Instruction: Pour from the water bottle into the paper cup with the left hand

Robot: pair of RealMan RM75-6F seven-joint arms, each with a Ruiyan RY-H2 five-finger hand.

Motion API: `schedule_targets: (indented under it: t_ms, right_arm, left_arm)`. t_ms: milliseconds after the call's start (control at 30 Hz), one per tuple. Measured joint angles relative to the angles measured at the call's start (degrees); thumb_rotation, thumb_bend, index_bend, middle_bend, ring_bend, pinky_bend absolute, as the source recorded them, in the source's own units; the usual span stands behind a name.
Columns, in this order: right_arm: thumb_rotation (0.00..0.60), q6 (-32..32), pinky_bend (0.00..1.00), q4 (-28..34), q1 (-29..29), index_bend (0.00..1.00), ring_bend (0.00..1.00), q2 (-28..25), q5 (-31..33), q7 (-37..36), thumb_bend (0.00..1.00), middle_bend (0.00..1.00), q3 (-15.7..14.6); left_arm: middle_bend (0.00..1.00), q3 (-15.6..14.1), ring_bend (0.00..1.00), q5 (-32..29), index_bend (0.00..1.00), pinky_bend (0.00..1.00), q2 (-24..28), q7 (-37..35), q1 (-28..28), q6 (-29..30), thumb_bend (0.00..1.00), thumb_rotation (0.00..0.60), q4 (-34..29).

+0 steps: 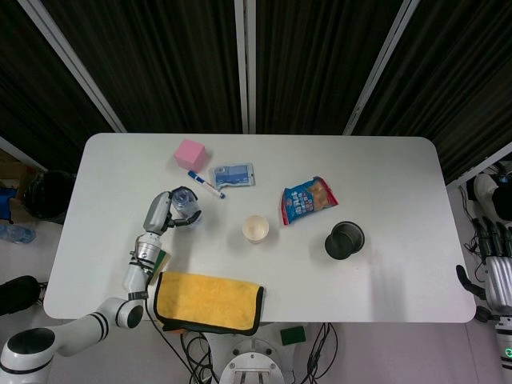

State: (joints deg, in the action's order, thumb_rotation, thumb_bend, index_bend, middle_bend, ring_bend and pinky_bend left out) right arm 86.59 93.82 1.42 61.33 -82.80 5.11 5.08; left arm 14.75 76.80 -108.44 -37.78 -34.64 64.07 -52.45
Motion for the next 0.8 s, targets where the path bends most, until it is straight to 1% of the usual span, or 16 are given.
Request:
schedule_targets:
  t_ms: [133,233,467,600,700,800]
  right_arm:
    - [0.600,-0.1,0.00,0.1,0.0,0.00,0.00,0.0,0.1,0.1,0.31,0.00,-0.1]
    - [0.600,-0.1,0.00,0.1,0.0,0.00,0.00,0.0,0.1,0.1,0.31,0.00,-0.1]
    - [0.600,-0.5,0.00,0.0,0.0,0.00,0.00,-0.1,0.6,0.0,0.31,0.00,-0.1]
    - [0.600,-0.6,0.00,0.1,0.0,0.00,0.00,-0.3,0.8,0.0,0.31,0.00,-0.1]
    - [0.600,-0.7,0.00,0.2,-0.1,0.00,0.00,-0.4,1.0,0.0,0.31,0.00,-0.1]
    - [0.600,-0.7,0.00,0.1,-0.1,0.00,0.00,-0.4,1.1,-0.2,0.31,0.00,-0.2]
  left_arm:
    - [0.76,-1.0,0.51,1.6,0.76,0.49,-3.0,-3.0,0.0,1.7,0.42,0.600,5.0]
    - [0.75,-1.3,0.51,2.0,0.74,0.49,-4.2,-4.7,-0.3,1.5,0.42,0.600,7.1]
    - [0.73,-1.5,0.51,1.8,0.71,0.48,-5.1,-6.8,-0.6,0.1,0.41,0.600,8.8]
    - [0.67,-1.9,0.50,2.1,0.64,0.46,-5.7,-7.3,-0.7,0.1,0.41,0.600,9.8]
    - [0.59,-2.2,0.49,2.3,0.55,0.45,-6.0,-7.5,-0.8,-0.3,0.41,0.600,10.5]
    - [0.53,-2.7,0.48,2.6,0.47,0.44,-6.4,-7.7,-0.9,-0.5,0.40,0.600,11.2]
